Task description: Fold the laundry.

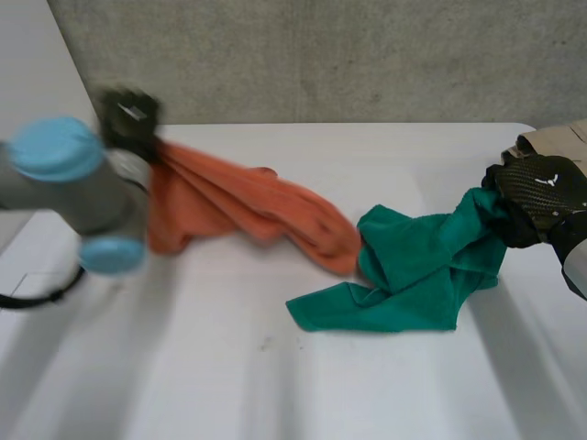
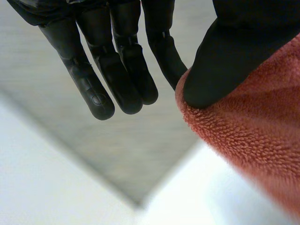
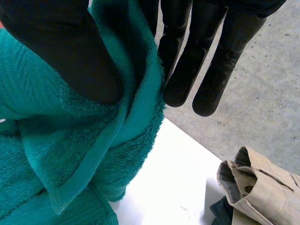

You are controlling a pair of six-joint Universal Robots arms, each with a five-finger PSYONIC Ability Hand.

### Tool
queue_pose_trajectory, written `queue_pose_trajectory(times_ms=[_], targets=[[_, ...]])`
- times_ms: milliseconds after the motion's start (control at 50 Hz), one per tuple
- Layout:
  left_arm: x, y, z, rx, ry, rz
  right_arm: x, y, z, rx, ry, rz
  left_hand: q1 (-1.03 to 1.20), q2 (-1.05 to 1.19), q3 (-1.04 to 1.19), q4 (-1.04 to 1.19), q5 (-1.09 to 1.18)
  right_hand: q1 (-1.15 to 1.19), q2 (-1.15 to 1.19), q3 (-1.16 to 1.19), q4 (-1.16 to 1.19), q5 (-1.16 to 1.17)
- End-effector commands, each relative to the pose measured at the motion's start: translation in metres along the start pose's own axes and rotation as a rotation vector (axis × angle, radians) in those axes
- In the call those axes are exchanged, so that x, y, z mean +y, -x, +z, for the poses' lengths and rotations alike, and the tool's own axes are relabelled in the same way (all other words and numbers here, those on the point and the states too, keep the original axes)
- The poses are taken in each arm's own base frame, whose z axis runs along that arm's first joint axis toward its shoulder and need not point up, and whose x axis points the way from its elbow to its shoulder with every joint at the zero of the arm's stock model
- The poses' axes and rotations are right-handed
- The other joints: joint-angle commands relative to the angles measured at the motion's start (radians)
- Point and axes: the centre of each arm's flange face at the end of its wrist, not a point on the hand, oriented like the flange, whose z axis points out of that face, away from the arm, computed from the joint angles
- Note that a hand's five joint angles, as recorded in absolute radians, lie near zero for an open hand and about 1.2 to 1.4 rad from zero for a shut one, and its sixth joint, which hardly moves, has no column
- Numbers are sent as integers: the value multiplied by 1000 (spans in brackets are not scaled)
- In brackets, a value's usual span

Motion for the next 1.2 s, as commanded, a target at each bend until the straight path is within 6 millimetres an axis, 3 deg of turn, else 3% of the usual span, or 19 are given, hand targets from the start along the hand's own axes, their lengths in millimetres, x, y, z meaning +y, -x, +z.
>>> queue_pose_trajectory(times_ms=[20, 100, 120, 140, 180, 360, 440, 560, 600, 680, 800, 920, 960, 980, 1000, 1040, 1100, 1180, 1200], targets=[[-23, 90, 41, -314, -186, -14, 1, 3, -1, -9, 6, 2, 248, 202, 210, 199, 251, 422, 227, 211, 210, 238], [-15, 87, 41, -310, -185, -5, 2, 3, -1, -8, 9, 3, 248, 202, 210, 199, 251, 422, 227, 211, 210, 238], [-13, 84, 39, -301, -179, -9, 2, 3, -1, -8, 9, 3, 42, -4, 4, -7, 45, 422, 227, 211, 210, 238], [-9, 77, 34, -278, -162, -9, 2, 4, -2, -9, 10, 4, -609, -654, -647, -658, -605, 422, 227, 211, 210, 238], [-4, 67, 27, -244, -144, -2, 3, 4, -2, -10, 11, 4, -955, -1000, -993, -1004, -951, 422, 227, 211, 210, 238], [-4, -24, -44, 107, -113, -10, 4, 5, -3, -17, 16, 7, -973, -1019, -1011, -1022, -970, 422, 227, 211, 210, 238], [-1, -46, -78, 261, -62, -9, 3, 5, -3, -16, 14, 7, -971, -1016, -1008, -1019, -967, 422, 227, 211, 210, 238], [-22, -86, -137, 537, -21, -99, 2, 8, -3, -24, 10, 18, -970, -1016, -1008, -1019, -967, 422, 227, 211, 210, 238], [-29, -98, -158, 619, 18, -165, 0, 15, -5, -50, 5, 15, -974, -1020, -1012, -1023, -971, 422, 227, 211, 210, 238], [-40, -107, -177, 679, 58, -276, -8, 43, -12, -140, -25, 2, -974, -1020, -1012, -1023, -971, 422, 227, 211, 210, 238], [-69, -94, -179, 645, 11, -368, -19, 90, -25, -315, -77, -16, -968, -1013, -1006, -1016, -964, 422, 227, 211, 210, 238], [-70, -46, -146, 354, 40, -366, -14, 180, -31, -645, -84, -35, -965, -1010, -1003, -1014, -961, 422, 227, 211, 210, 238], [-67, -27, -135, 259, 56, -363, -13, 199, -33, -701, -81, -41, -965, -1010, -1003, -1014, -961, 96, -99, -115, -116, -88], [-66, -10, -127, 182, 63, -365, -11, 215, -35, -747, -68, -51, -968, -1013, -1005, -1016, -964, -531, -726, -742, -743, -715], [-66, -4, -124, 155, 64, -367, -10, 221, -36, -764, -62, -58, -968, -1013, -1006, -1016, -964, -796, -991, -1007, -1008, -980], [-66, 6, -120, 131, 59, -370, -12, 229, -35, -775, -35, -67, -968, -1013, -1006, -1016, -964, -800, -995, -1011, -1012, -984], [-65, 13, -120, 138, 52, -368, -18, 224, -26, -725, -14, -49, -968, -1013, -1006, -1016, -964, -800, -995, -1011, -1012, -984], [-67, 9, -129, 207, 36, -369, -33, 200, -17, -607, -9, 4, -965, -1010, -1003, -1014, -961, -800, -995, -1011, -1012, -984], [-67, 8, -131, 223, 36, -369, -48, 182, -16, -546, -41, 24, -962, -1007, -1000, -1011, -958, -800, -995, -1011, -1012, -984]])
